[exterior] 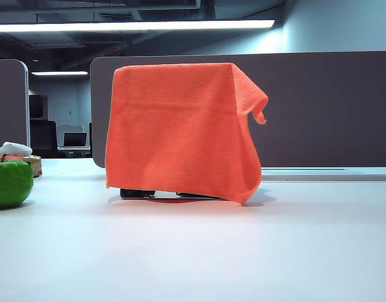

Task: Pick up the cloth from the table and use it to cover the mirror.

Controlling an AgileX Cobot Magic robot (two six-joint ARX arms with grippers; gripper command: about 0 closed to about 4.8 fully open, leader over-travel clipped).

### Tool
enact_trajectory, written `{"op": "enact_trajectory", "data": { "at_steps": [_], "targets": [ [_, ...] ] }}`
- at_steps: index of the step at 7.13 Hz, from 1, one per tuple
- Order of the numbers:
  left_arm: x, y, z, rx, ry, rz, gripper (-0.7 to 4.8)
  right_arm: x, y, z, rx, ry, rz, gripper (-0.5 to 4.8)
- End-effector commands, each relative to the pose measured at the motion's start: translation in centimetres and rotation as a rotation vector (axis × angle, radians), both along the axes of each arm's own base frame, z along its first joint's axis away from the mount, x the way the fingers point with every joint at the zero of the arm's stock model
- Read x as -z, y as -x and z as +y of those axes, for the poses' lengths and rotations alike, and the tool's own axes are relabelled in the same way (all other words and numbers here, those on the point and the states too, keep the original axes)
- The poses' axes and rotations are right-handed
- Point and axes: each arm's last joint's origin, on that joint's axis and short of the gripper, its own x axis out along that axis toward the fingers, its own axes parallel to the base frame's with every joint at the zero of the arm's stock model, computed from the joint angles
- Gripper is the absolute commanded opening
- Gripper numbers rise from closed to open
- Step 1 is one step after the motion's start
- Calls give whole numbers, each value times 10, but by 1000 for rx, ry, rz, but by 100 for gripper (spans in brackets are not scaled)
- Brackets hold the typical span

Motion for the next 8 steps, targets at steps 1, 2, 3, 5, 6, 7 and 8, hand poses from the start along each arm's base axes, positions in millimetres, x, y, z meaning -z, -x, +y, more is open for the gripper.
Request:
{"op": "enact_trajectory", "data": {
  "at_steps": [1, 2, 3, 5, 6, 7, 8],
  "targets": [
    [12, -8, -2, -2, 84, 53, -6, 63, -24, -7, 200, -97, -156, -1],
    [31, -24, -5, -3, 164, 38, -5, 62, -25, -15, 275, -90, -162, -1],
    [35, -26, -5, -6, 162, 49, -5, 62, -25, -15, 274, -88, -162, -1],
    [91, -51, -8, -64, 143, 146, -6, 62, -25, -18, 275, -80, -164, -1],
    [116, -60, -13, 52, 55, 111, -5, 65, -26, -14, 161, -2, -149, -1],
    [124, -63, -15, 95, -17, 80, -6, 67, -26, -12, 97, 81, -142, -1],
    [120, -65, -2, -66, -62, 41, -6, 68, -27, -23, 181, 142, -129, -1]
  ]
}}
